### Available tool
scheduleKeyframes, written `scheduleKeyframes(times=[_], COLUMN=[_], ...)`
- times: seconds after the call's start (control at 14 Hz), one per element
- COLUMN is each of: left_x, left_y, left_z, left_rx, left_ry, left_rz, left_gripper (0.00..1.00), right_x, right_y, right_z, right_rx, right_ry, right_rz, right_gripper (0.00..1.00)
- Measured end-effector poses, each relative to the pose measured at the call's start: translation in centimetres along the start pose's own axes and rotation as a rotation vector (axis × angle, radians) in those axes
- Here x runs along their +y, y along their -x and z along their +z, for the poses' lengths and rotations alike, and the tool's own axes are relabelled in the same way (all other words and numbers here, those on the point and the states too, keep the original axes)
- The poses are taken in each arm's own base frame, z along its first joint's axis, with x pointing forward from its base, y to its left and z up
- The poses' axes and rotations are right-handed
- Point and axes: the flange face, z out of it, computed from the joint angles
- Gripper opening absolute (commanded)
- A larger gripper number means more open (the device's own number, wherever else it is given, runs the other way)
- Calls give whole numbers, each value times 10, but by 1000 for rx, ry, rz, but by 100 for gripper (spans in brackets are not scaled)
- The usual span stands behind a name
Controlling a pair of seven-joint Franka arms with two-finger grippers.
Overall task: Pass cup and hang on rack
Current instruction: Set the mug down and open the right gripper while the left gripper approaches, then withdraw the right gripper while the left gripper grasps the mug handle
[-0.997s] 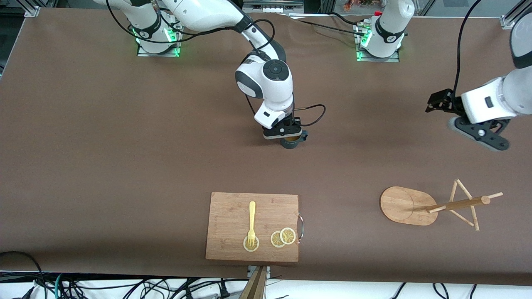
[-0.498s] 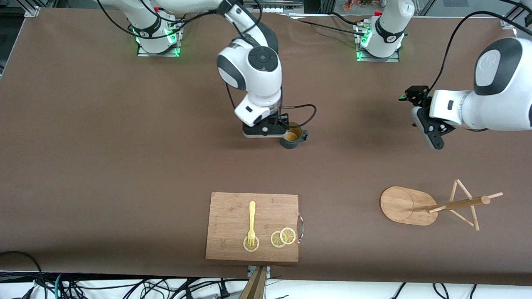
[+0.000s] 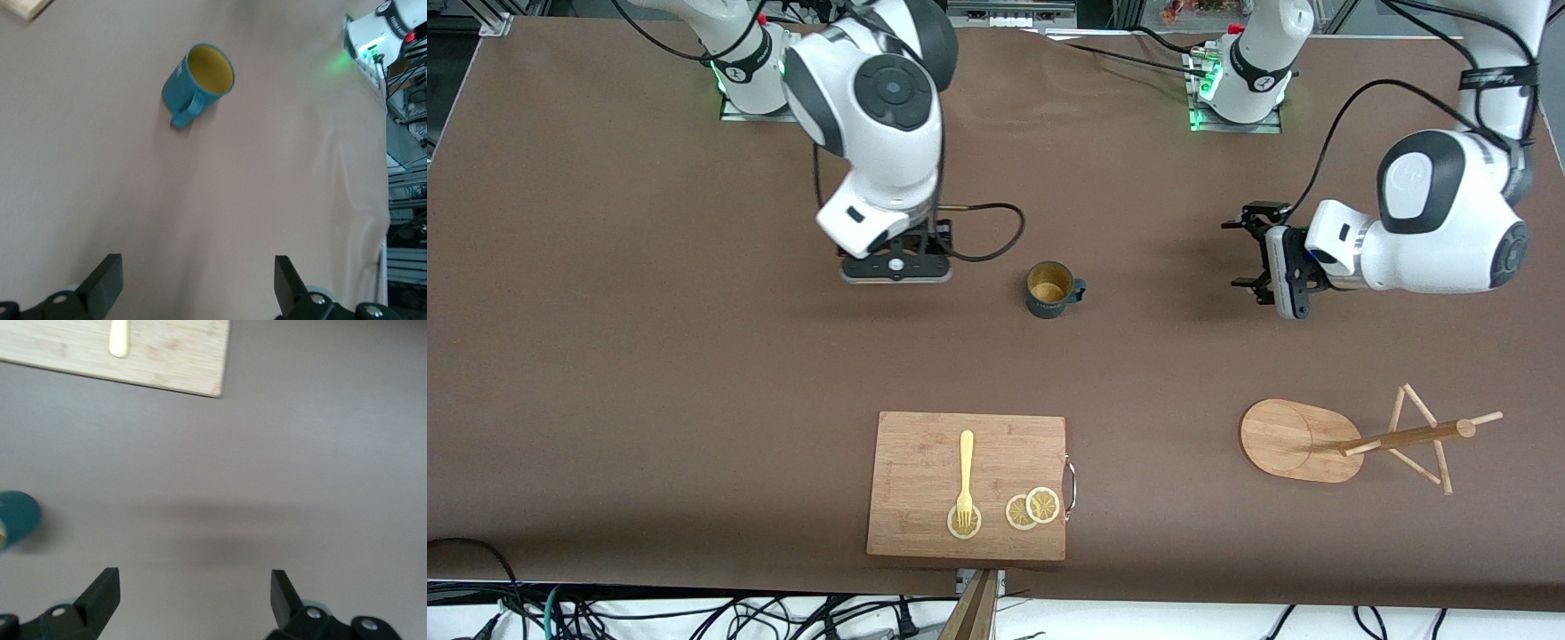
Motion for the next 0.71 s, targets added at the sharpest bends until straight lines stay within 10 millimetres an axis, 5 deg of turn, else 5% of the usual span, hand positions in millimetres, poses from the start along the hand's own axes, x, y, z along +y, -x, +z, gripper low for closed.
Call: scheduleKeyframes(times=[0.21, 0.5, 0.71], left_x=[-7, -18, -25], left_y=[16, 13, 15], left_z=[41, 87, 129], left_rx=[132, 253, 365], left_ry=[-13, -45, -70], left_rz=[86, 211, 288], left_gripper=[100, 100, 100], right_x=[58, 139, 177], right_y=[-13, -30, -34], right_z=[-10, -4, 5], right_rx=[-49, -81, -97], right_ry=[-34, -87, -110], right_rz=[-31, -124, -183], right_gripper=[100, 100, 100])
